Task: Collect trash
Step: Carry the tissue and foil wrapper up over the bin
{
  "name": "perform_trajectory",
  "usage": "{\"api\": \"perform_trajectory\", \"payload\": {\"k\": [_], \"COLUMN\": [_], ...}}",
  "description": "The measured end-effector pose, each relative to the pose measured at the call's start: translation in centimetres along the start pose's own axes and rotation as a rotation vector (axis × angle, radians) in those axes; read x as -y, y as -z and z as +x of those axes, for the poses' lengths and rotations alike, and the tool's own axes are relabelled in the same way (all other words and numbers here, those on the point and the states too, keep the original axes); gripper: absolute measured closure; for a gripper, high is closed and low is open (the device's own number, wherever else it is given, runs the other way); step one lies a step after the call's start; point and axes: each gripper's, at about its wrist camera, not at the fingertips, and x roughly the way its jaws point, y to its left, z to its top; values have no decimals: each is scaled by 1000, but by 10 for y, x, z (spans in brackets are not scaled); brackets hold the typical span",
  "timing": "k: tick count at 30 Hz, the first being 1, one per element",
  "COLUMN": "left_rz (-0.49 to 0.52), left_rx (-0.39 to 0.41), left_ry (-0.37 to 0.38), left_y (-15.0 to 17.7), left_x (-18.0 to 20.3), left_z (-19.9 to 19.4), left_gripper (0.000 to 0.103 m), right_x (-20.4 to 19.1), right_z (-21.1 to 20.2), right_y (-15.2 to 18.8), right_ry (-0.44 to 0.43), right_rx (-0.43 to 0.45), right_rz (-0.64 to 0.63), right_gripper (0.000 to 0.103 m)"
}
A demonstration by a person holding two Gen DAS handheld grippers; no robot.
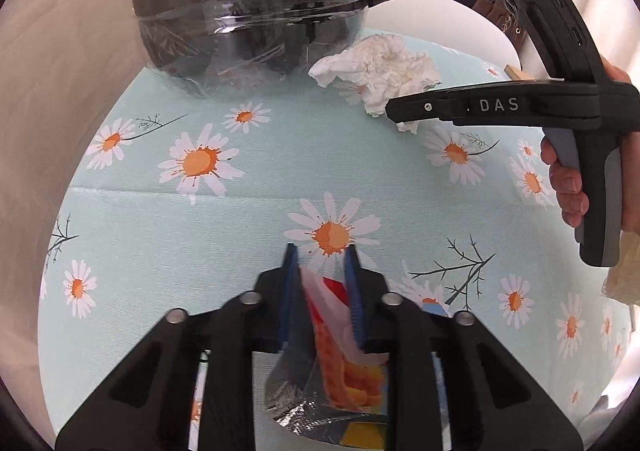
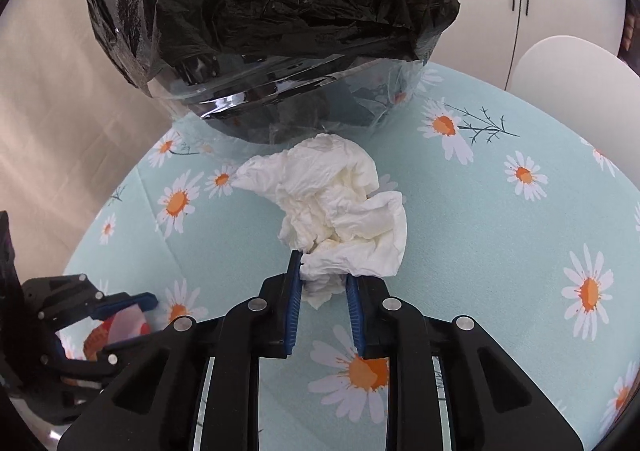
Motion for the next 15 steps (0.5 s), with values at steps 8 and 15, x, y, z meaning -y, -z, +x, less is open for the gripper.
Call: {"api": "perform_trajectory", "payload": {"k": [8, 15], "left_rz": [53, 103], "left_rx": [-8, -9], "left_ry": [-28, -30], "left_y": [8, 7], "left_x": [-18, -28], "left_z": [-11, -34], "left_gripper": [97, 97], "right_x": [-11, -5], "right_z": [-39, -82], "right_y": [15, 48], "right_ry": [24, 55], "right_rx": [27, 71], "right_rz": [8, 93], "right_gripper": [83, 83]}}
